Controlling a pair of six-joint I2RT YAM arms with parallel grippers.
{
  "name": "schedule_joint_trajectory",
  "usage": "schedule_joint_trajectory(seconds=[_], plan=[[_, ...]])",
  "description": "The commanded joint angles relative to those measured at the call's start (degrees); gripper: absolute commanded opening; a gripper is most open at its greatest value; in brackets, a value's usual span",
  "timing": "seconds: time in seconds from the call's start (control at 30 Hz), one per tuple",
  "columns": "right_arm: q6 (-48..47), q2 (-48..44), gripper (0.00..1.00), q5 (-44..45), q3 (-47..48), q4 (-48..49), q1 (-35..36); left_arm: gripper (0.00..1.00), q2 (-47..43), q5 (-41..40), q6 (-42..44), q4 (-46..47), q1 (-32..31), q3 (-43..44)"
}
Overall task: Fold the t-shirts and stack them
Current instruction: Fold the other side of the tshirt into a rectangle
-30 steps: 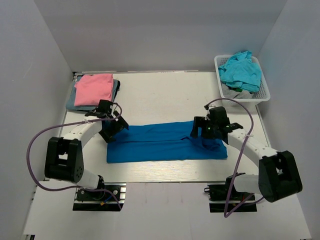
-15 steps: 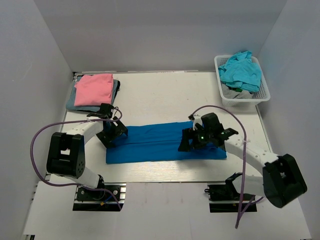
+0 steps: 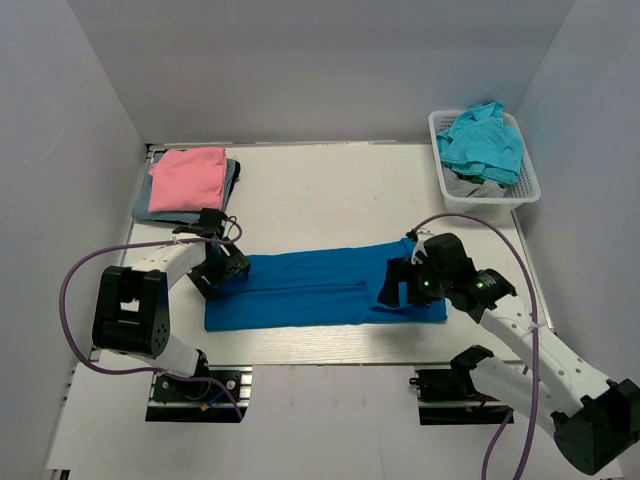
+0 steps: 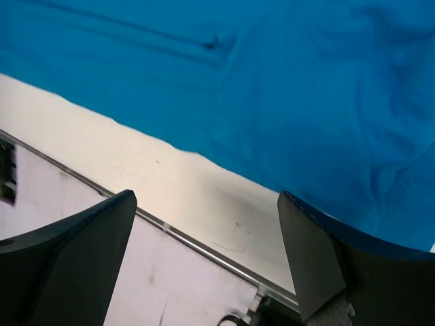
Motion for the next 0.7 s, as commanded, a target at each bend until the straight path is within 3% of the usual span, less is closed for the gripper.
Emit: schedule_joint_trajectory(seconds=[0.0, 0.13, 0.33, 0.67], plan=[[2.6, -1.0, 0.90, 2.4, 1.8, 1.3, -0.1, 1.00, -2.2, -1.3, 0.7, -0.8, 0.3, 1.5], [6.3, 3.0, 0.90, 6.9, 0.8, 7.7, -0.1, 1.00, -2.2, -1.3, 0.7, -0.8, 0.3, 1.5], [11.0, 14.6, 0.90, 12.7, -0.8, 6.8, -1.1, 1.00, -1.6, -2.5, 0.7, -2.1, 0.3, 0.4], [14.4, 11.8, 0.90, 11.9, -10.8, 8.9, -3.1, 1.00, -1.0, -2.5, 0.1, -3.3, -0.3, 0.9]])
